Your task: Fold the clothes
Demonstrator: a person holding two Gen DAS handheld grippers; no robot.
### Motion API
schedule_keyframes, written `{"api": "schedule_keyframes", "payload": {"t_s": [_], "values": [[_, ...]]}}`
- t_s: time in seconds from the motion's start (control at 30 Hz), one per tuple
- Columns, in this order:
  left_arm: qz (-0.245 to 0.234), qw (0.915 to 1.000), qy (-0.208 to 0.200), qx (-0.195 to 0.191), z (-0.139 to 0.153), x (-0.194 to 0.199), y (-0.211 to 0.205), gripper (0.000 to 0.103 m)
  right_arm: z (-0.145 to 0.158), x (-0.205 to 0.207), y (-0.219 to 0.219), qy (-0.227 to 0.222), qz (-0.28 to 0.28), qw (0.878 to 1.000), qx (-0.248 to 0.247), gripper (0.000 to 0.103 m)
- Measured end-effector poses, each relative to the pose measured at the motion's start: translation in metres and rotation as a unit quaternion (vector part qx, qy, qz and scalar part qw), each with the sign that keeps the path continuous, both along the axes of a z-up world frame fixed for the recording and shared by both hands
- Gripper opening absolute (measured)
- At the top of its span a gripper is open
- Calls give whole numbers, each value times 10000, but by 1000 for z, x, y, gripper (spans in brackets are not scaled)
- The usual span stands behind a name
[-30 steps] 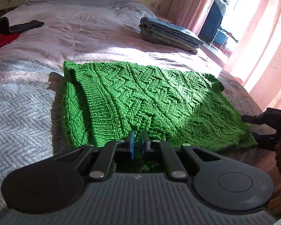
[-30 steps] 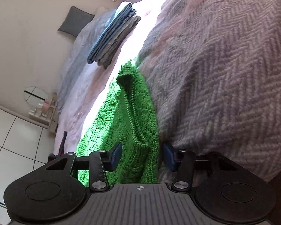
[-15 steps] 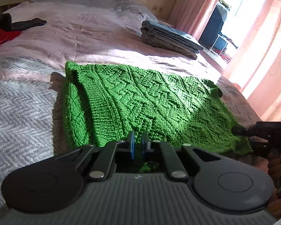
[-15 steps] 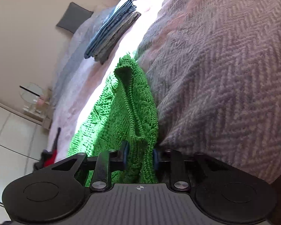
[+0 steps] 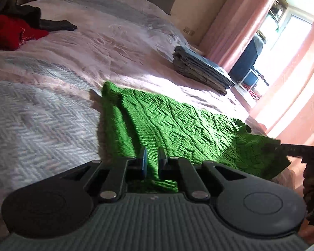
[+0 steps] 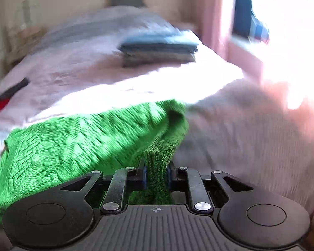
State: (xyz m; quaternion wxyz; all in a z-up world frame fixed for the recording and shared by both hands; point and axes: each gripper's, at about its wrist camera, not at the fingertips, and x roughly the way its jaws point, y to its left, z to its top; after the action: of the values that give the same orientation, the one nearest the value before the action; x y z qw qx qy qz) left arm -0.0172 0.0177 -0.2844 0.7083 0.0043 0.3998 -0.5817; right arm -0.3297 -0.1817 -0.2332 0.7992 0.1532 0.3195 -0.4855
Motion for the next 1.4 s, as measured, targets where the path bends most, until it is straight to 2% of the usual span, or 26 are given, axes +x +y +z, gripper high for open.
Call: {"api": "schedule_keyframes", "payload": {"t_s": [0.03,0.1,0.23,0.33,0.43,0.57,0.67,0.77,0.83,0.93,0.97,1.0,1.03,1.1,1.13,1.2,1.27,1.33,1.4], "values": [[113,9999,34,-27,2,8,7,5,8,19,8,206,297,9988,-329,16],[333,9993,175,-74,4,24,21,5,19,63,30,624,1008,9878,-1014,16],[692,9962,527,-72,-3,47,45,6,9,137,89,1035,2494,9455,-1821,16],[866,9942,629,87,-13,56,55,6,-22,168,126,1146,3302,9192,-1814,16],[917,9924,816,121,-21,62,64,6,-66,183,141,1341,3696,9086,-1406,16],[892,9921,877,89,-22,66,67,6,-78,182,145,1290,3571,9121,-1546,16],[909,9920,876,63,-21,68,66,6,-50,179,139,815,3276,9249,-1748,16],[929,9920,854,48,-20,68,68,6,-26,175,145,475,3193,9257,-1973,15],[954,9915,880,54,-22,69,70,6,-31,179,154,578,3368,9197,-1932,15],[984,9908,925,58,-24,69,73,6,-62,189,165,971,3606,9135,-1617,16],[980,9909,915,72,-24,68,73,6,-69,191,168,1052,3681,9098,-1603,19],[977,9911,905,86,-24,68,74,6,-77,193,172,1133,3755,9061,-1588,27],[977,9911,894,105,-24,67,74,6,-82,195,176,1205,3816,9021,-1617,41],[986,9912,872,121,-24,66,74,6,-80,195,180,1174,3873,8993,-1657,59],[998,9912,864,126,-23,66,74,6,-74,192,179,1029,3903,9017,-1547,74],[1012,9912,848,133,-22,64,74,6,-61,180,174,659,3844,9105,-1373,74],[1013,9912,840,142,-22,62,75,6,-47,162,164,233,3552,9265,-1216,74],[1012,9912,838,146,-21,60,77,6,-36,133,142,-420,2967,9507,-804,74],[1012,9912,837,148,-20,59,78,6,-24,100,115,-1139,2255,9671,-290,74]]}}
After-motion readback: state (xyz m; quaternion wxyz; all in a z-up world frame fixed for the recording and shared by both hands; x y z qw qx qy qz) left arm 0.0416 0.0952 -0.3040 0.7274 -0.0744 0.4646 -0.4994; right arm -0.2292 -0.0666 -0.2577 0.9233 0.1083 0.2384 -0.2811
